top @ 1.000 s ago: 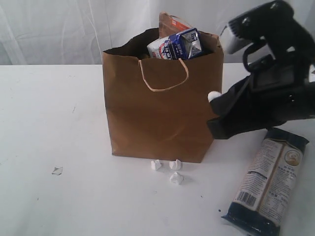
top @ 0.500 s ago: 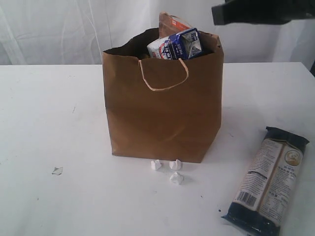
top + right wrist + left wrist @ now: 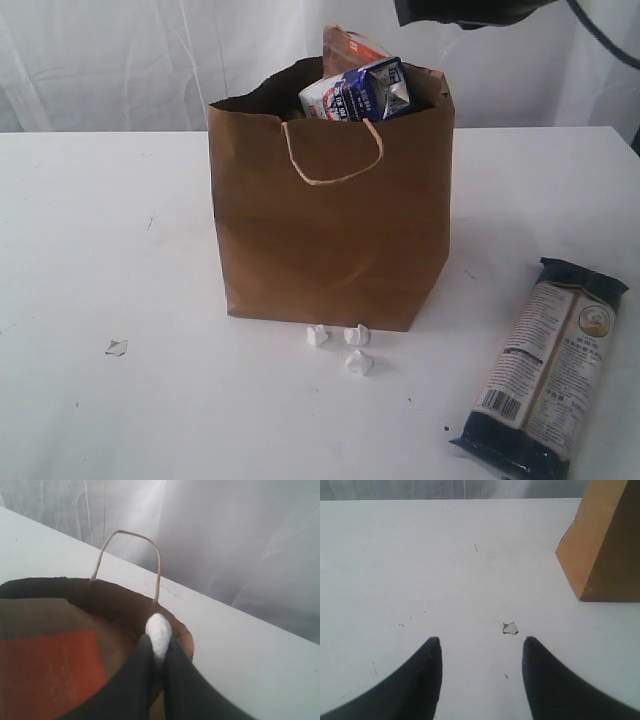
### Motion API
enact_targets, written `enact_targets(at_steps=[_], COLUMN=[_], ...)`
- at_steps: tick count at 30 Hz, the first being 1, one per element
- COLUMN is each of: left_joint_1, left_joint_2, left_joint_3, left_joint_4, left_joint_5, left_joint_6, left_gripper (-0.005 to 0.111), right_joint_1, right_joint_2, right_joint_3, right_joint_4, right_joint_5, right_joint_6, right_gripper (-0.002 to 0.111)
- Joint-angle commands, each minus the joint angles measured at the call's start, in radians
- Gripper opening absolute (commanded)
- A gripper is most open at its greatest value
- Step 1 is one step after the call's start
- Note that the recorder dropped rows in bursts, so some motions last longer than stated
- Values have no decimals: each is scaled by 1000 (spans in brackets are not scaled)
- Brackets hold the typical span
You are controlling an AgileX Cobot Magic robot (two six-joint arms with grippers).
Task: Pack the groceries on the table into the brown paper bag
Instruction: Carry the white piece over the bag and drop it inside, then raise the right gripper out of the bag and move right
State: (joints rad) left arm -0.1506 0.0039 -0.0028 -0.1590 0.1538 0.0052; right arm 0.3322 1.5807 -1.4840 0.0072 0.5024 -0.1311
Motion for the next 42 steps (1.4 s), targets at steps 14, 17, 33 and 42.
enact_targets(at_steps=[14, 17, 33, 42], left_joint_1=[3, 3, 3, 3], left_joint_2=[-4, -4, -4, -4], left_joint_3=[3, 3, 3, 3], left_joint_4=[-7, -7, -7, -7], left_joint_5=[5, 5, 5, 5], left_joint_6=[3, 3, 3, 3], left_gripper=[53, 53, 53, 53], right_joint_1=[-4, -2, -14, -36], right_joint_2=[151, 155, -84, -565], right_joint_3=[-123, -123, 16, 369], right_joint_4=[128, 158, 65, -7], right_joint_5=[103, 105, 170, 214], right_joint_6=[-30, -76, -92, 66], right_gripper=[19, 38, 50, 50])
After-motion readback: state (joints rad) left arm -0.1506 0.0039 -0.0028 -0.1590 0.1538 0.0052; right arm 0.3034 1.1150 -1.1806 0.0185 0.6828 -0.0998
